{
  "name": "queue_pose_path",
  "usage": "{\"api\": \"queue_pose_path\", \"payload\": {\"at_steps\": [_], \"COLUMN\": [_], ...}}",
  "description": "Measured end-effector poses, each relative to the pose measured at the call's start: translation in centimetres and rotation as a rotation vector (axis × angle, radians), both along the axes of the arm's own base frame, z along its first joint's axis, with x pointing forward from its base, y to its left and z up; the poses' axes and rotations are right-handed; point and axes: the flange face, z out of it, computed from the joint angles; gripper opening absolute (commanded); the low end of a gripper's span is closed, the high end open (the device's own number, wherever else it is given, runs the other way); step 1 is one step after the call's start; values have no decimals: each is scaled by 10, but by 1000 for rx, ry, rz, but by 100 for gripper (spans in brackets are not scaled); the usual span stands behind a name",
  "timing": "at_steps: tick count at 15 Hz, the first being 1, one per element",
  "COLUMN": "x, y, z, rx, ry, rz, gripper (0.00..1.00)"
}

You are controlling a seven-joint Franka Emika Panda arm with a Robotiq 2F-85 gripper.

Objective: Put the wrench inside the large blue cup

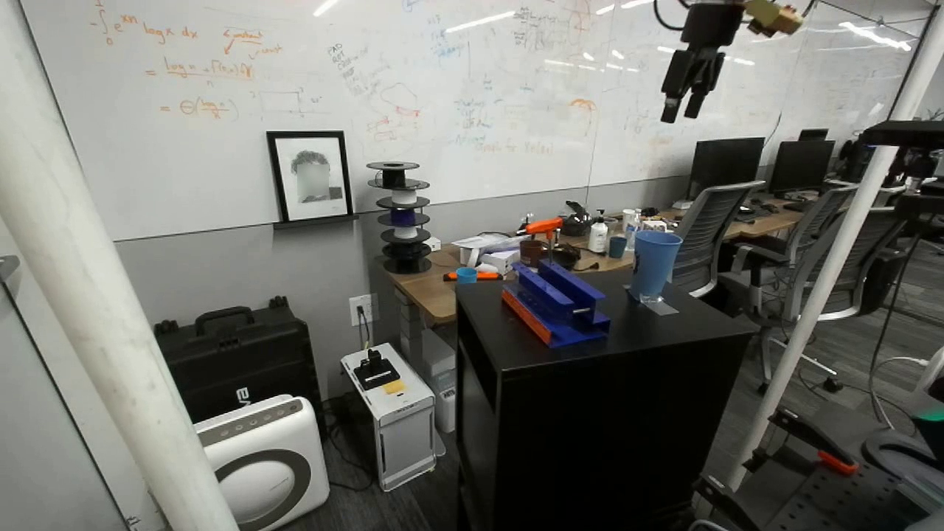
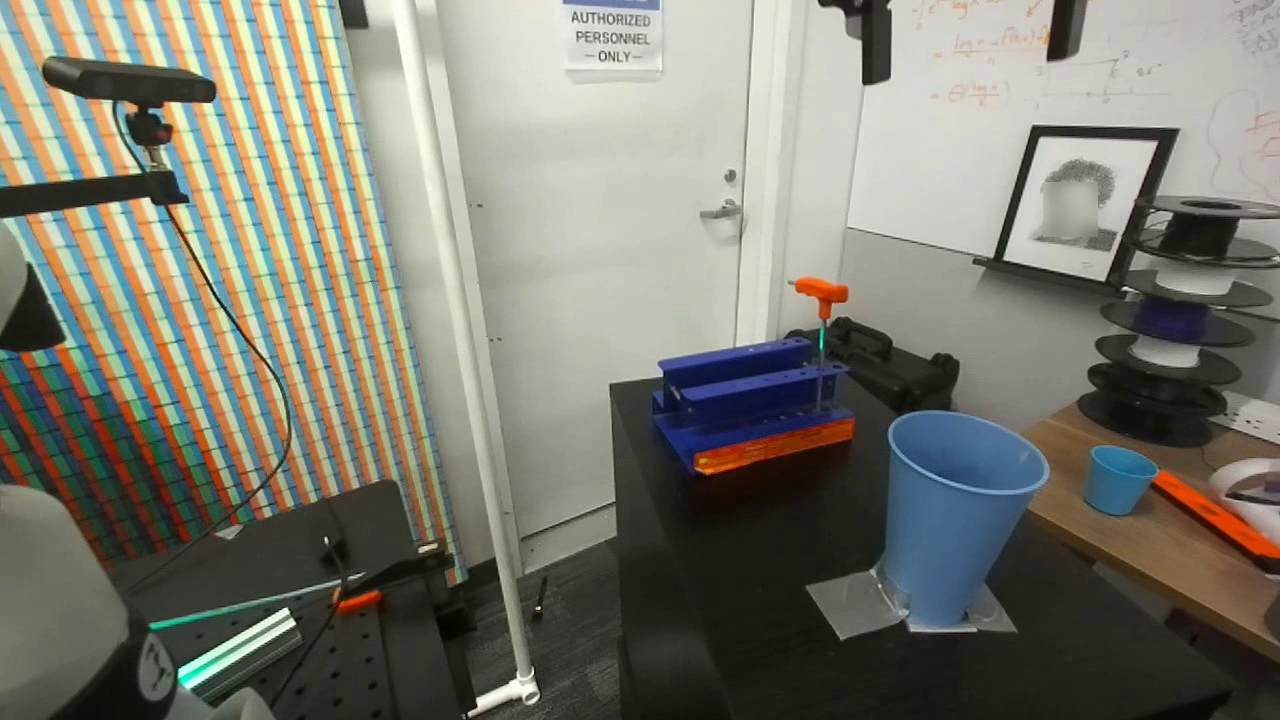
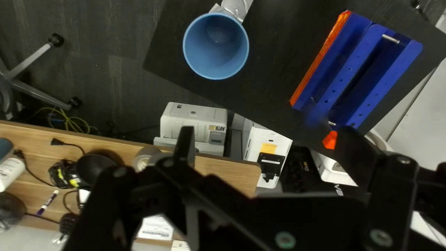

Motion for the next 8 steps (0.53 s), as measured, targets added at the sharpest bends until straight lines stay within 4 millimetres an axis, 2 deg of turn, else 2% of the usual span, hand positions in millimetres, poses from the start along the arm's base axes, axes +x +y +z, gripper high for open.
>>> {"api": "queue_pose_path", "payload": {"at_steps": [4,8], "x": [64,109], "y": [24,57], "z": [-55,-98], "rx": [36,31], "ry": [98,173], "rz": [123,217], "gripper": [100,100]}}
